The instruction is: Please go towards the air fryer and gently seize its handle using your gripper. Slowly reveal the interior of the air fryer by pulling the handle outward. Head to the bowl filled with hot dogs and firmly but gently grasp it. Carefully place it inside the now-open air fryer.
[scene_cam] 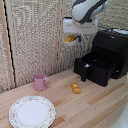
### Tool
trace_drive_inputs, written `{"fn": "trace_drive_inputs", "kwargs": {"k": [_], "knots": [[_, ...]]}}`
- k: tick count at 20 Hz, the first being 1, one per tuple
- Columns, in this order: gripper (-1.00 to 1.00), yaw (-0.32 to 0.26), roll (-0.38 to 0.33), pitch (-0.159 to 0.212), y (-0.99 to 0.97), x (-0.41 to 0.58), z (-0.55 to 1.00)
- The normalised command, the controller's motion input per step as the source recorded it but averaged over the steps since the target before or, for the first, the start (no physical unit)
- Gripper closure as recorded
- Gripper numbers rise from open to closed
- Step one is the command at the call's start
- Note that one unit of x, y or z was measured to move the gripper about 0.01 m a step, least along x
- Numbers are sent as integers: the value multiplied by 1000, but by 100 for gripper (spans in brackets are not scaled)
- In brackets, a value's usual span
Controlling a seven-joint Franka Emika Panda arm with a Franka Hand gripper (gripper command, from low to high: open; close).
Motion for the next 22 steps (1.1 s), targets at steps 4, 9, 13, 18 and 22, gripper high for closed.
{"fn": "trace_drive_inputs", "kwargs": {"k": [4,9,13,18,22], "knots": [[100,-201,84,0,-532,-212,61],[100,-228,72,0,-498,-161,-62],[100,-198,82,1,-562,-123,-71],[100,-156,76,0,-671,-25,-123],[100,-118,84,0,-714,119,-179]]}}
